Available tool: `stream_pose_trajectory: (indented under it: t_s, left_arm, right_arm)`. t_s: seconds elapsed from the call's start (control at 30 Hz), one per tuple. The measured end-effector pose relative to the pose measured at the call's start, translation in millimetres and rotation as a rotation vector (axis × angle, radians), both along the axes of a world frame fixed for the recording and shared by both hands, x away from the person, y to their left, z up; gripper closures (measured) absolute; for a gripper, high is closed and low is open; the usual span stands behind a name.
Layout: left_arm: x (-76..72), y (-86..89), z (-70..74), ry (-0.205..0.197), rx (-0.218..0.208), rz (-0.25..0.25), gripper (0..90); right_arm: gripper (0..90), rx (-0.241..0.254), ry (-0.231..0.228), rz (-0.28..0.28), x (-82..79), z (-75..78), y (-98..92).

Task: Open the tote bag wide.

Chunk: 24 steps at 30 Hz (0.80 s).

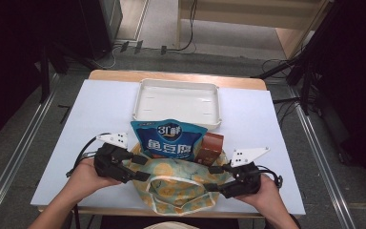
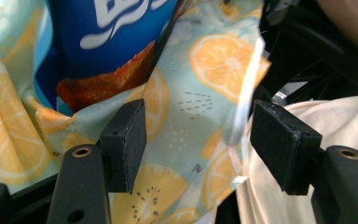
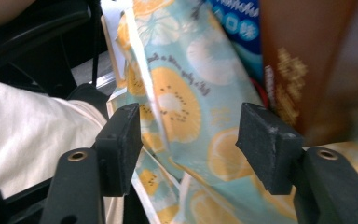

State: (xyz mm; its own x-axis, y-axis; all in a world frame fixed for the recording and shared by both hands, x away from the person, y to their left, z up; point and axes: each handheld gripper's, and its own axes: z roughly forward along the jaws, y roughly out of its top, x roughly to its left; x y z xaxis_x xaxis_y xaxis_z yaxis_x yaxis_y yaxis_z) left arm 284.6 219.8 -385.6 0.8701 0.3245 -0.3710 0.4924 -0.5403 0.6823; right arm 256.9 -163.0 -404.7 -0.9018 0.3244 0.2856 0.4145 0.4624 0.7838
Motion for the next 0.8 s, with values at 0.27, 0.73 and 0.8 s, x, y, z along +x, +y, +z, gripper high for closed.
stream_pose_trajectory:
  t_s: [0.27, 0.73, 0.8]
  left_arm:
    - [3.8, 0.0, -13.8, 0.023, 0.034, 0.033, 69.8]
    - [-9.4, 11.0, -6.8, 0.046, -0.02, -0.015, 90.0]
    - [-13.2, 12.5, -7.0, 0.048, -0.023, -0.017, 90.0]
  right_arm:
    - [80.7, -0.059, 0.004, -0.037, -1.2, -13.6, 7.5]
    - [90.0, -0.04, 0.061, 0.027, -3.7, -12.3, 5.6]
    - [90.0, -0.036, 0.069, 0.03, -4.8, -13.1, 6.2]
